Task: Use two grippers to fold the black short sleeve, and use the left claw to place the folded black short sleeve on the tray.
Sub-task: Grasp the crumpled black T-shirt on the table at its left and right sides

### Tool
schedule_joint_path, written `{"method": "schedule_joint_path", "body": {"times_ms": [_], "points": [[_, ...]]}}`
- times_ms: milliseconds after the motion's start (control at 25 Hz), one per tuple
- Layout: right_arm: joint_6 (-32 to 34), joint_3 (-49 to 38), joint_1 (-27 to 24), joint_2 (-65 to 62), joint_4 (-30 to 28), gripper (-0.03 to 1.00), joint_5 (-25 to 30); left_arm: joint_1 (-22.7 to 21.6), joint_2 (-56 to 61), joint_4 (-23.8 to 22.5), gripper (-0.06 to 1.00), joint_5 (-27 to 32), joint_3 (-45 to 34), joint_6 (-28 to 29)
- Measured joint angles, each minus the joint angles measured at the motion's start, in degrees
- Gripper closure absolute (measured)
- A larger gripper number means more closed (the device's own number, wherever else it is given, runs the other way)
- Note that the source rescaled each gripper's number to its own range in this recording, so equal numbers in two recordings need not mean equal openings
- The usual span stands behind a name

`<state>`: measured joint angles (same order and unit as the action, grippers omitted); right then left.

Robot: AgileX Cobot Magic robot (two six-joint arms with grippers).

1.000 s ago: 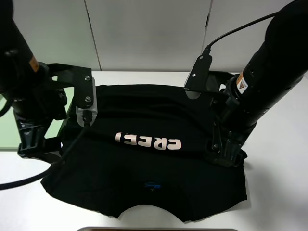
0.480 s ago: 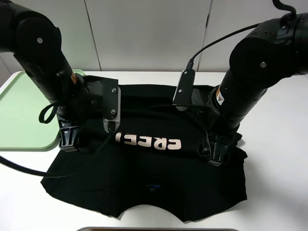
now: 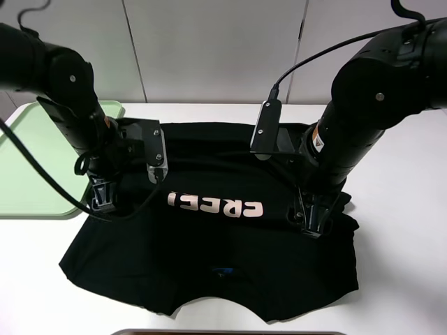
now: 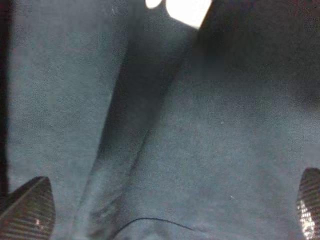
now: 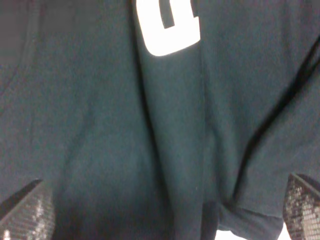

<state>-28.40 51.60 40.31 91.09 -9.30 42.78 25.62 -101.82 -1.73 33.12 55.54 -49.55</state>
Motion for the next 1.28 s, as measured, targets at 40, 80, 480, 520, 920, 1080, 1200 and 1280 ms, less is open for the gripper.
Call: {"method": "schedule_joint_path", "body": {"times_ms": [40,80,480,520,920,1080,1200,1280], "points": [[0.0,0.0,0.0,0.0,0.21,-0.03,-0.01,-0.54,-1.03,0.05,-0.01,-0.45,0.0,-0.25],[0.0,0.0,0.0,0.0,0.47,-0.03,-0.06,-0.98,-1.79,-0.02,-0.01,-1.11,0.0,-0.27],[-1.29,-1.11,-0.3,0.06,0.9,-0.03,-4.96,-4.41,-5.22,-1.76,-0.01,-4.26,0.0,-1.45],[-1.6,-1.45,-0.68,0.31,0.71,-0.03,-6.14,-4.41,-5.52,-1.76,-0.01,-4.56,0.0,-1.69],[-4.27,-1.76,-5.49,6.91,-0.28,-0.03,-9.74,-4.41,-6.34,-1.76,-0.01,-5.37,0.0,-2.85],[-6.06,-2.03,-5.49,9.98,-0.28,-0.03,-10.72,-4.41,-6.34,-1.76,-0.01,-5.5,0.0,-2.85],[-6.21,-2.07,-5.49,11.23,-0.28,-0.03,-11.12,-4.41,-6.34,-1.76,-0.01,-5.54,0.0,-2.85],[-6.68,-2.37,-5.53,11.5,-0.28,-0.03,-11.27,-4.41,-6.34,-1.76,-0.01,-5.54,0.0,-2.93]]}}
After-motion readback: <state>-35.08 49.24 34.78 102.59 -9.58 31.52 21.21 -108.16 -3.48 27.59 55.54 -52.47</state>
